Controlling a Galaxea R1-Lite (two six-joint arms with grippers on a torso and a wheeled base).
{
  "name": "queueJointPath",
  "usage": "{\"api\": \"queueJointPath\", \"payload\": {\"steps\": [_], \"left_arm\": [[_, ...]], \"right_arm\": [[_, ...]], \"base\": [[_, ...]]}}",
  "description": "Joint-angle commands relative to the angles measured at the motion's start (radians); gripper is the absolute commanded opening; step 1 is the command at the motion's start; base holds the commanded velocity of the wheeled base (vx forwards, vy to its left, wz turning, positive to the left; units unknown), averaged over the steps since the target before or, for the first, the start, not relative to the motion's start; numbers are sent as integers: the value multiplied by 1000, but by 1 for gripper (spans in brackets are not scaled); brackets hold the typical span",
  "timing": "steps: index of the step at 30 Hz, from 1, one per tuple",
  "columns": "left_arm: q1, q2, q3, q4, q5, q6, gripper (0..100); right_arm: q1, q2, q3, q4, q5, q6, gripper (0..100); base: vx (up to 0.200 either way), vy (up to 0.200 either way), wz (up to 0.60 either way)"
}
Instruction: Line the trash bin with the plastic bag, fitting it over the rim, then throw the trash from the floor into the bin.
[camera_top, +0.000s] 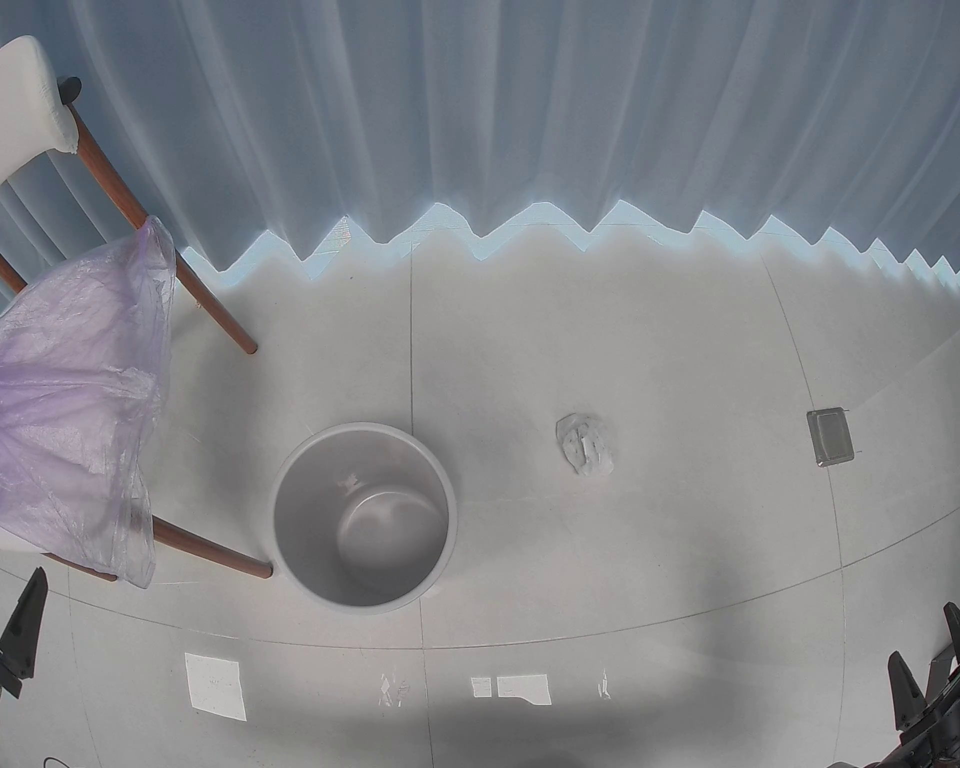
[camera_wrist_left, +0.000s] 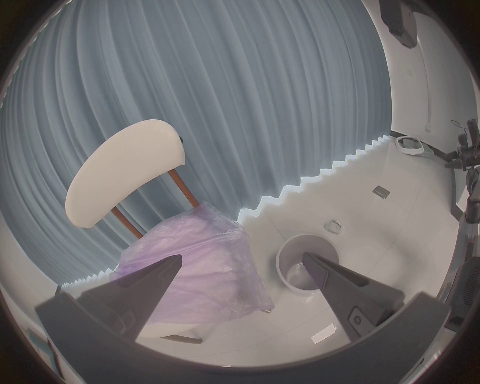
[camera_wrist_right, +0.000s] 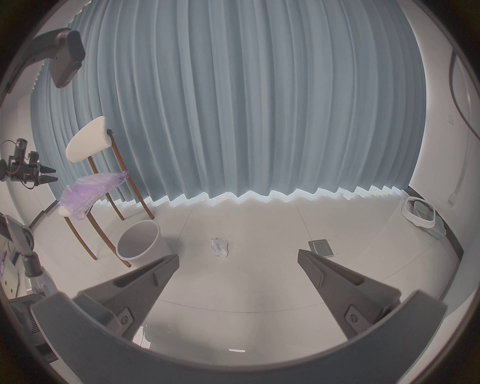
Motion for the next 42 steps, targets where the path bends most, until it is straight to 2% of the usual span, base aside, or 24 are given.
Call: {"api": "queueJointPath", "payload": {"steps": [1,10,14,30,35,39,42], "left_arm": [[-1,88,-27,1,0,27,100],[1,195,-44,-1,9,137,100],[2,249,-44,-1,12,225,100],[-15,425,-104,-15,52,343,100],[-120,517,-133,-56,55,341,100],[-156,585,-133,-150,55,344,100],[-182,614,-140,-167,55,344,100]], "right_arm": [[0,-17,18,0,0,-1,100],[0,-17,18,0,0,-1,100],[0,-17,18,0,0,-1,100],[0,-17,18,0,0,-1,100],[0,-17,18,0,0,-1,100],[0,-17,18,0,0,-1,100],[0,-17,18,0,0,-1,100]], "base": [[0,0,0],[0,0,0],[0,0,0],[0,0,0],[0,0,0],[0,0,0],[0,0,0]]}}
